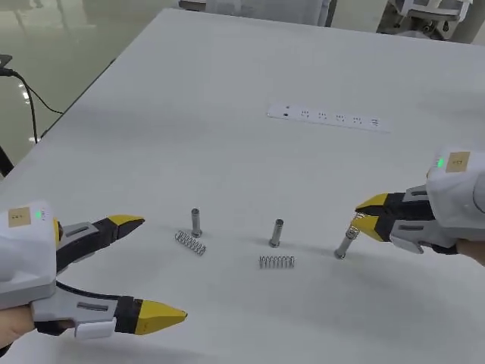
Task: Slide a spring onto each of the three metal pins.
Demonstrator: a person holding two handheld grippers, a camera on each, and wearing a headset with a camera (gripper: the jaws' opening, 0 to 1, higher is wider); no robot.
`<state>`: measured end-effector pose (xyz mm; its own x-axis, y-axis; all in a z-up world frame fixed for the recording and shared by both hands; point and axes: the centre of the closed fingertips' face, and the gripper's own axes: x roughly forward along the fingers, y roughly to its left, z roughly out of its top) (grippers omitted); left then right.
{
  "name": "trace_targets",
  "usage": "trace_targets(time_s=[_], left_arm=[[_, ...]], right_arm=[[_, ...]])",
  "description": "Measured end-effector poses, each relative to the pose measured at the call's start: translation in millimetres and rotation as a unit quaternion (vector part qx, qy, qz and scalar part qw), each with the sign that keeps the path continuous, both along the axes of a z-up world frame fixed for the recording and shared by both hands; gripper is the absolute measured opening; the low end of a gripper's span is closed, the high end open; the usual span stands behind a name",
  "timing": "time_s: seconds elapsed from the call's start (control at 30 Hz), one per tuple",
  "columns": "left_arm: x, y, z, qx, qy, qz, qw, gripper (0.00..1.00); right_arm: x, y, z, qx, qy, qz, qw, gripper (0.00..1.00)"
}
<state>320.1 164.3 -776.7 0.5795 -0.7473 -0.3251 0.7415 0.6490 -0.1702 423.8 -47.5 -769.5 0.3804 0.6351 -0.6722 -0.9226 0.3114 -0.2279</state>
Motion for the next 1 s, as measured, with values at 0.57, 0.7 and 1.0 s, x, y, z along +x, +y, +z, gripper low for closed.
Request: trace_targets(time_s=[0.57, 0.7, 1.0], left_arm=[[-1.9, 1.1, -0.3, 0.002, 0.001, 0.002, 1.0, 0.95], [-0.8, 1.3, 0.9, 0.002, 0.0, 0.004, 1.0, 0.95], [2.5, 0.1, 3.4, 0.003, -0.001, 0.0, 1.0, 0.95]], right_arm=[[2.4, 0.0, -35.6, -0.029, 0.023, -0.002, 0.9993, 0.07], [2.2, -1.8, -42.5, -0.035, 0.028, -0.002, 0.999, 0.08], [2.2, -4.6, -48.9, -0.042, 0.03, -0.004, 0.9986, 0.08]])
